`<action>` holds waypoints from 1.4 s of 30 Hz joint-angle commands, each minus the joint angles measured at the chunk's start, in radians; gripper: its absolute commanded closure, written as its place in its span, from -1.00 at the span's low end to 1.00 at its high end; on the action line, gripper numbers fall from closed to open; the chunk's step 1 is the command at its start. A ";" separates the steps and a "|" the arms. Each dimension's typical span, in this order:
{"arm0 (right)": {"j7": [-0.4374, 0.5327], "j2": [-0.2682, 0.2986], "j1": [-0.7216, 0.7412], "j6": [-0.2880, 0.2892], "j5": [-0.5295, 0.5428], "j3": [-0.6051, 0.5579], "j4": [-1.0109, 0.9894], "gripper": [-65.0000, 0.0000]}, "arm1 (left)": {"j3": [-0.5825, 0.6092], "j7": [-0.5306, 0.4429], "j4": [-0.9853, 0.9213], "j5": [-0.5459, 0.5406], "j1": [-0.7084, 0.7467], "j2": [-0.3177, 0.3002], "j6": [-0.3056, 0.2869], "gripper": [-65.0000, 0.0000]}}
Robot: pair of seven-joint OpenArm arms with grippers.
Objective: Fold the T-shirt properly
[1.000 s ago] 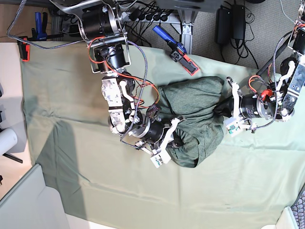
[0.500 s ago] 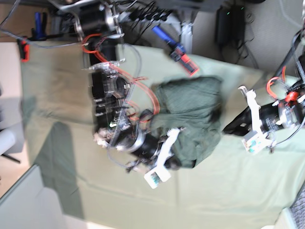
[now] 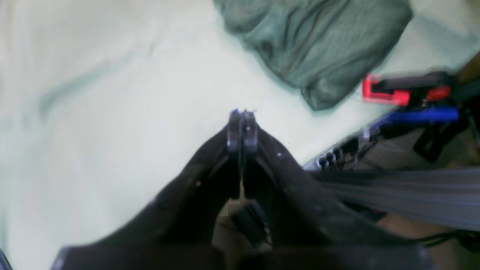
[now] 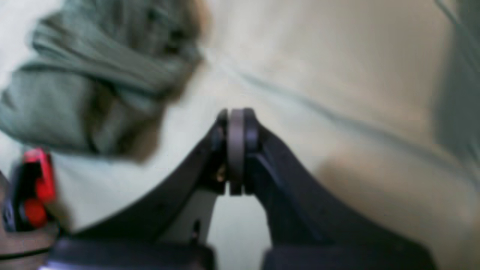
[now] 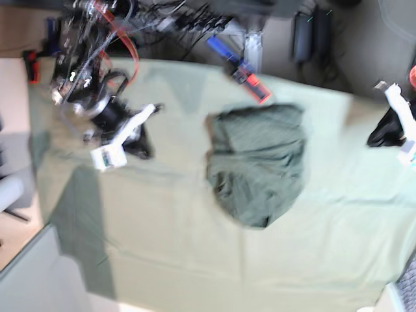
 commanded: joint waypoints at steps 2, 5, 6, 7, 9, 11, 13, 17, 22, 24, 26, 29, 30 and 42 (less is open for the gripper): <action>0.007 0.009 -0.069 0.008 0.063 0.087 0.050 1.00 | -0.052 -0.008 0.015 -0.038 0.065 -0.012 -0.005 1.00; -0.039 0.009 -0.179 0.008 0.156 0.200 0.089 1.00 | -0.105 -0.008 0.015 -0.040 0.161 -0.003 -0.005 1.00; -0.052 0.009 -0.214 0.010 0.176 0.229 0.095 1.00 | -0.113 -0.008 0.015 -0.040 0.193 -0.003 -0.005 1.00; -0.064 0.009 -0.249 0.010 0.187 0.252 0.098 1.00 | -0.117 -0.007 0.015 -0.034 0.223 -0.003 -0.005 1.00; -0.082 0.009 -0.314 0.010 0.202 0.291 0.098 1.00 | -0.118 -0.008 0.014 -0.010 0.283 -0.003 -0.005 1.00; -0.085 0.008 -0.381 0.010 0.217 0.324 0.098 1.00 | -0.118 -0.008 0.014 0.004 0.344 -0.003 -0.005 1.00; -0.085 0.009 -0.445 0.010 0.218 0.348 0.098 1.00 | -0.118 -0.008 0.014 0.010 0.401 -0.001 -0.005 1.00; -0.090 0.008 -0.571 0.010 0.233 0.357 0.098 1.00 | -0.118 -0.007 -0.005 0.082 0.486 0.025 -0.005 1.00; -0.101 0.003 -0.690 0.009 0.255 0.356 0.075 1.00 | -0.105 -0.009 -0.170 0.135 0.518 0.040 -0.005 1.00; -0.109 0.003 -0.716 0.009 0.268 0.356 0.038 1.00 | -0.081 -0.016 -0.278 0.155 0.512 0.040 -0.005 1.00; -0.134 0.003 -0.724 0.009 0.280 0.356 -0.014 1.00 | -0.044 -0.015 -0.394 0.178 0.494 0.037 -0.005 1.00; -0.167 0.003 -0.723 0.006 0.288 0.355 -0.110 1.00 | 0.048 -0.033 -0.570 0.220 0.447 0.018 -0.005 1.00; -0.172 0.003 -0.723 0.006 0.288 0.355 -0.145 1.00 | 0.086 -0.050 -0.626 0.240 0.424 0.013 -0.003 1.00; -0.183 0.003 -0.648 -0.002 0.180 0.298 -0.600 1.00 | 0.692 -0.146 -1.101 0.457 -0.011 0.045 0.216 1.00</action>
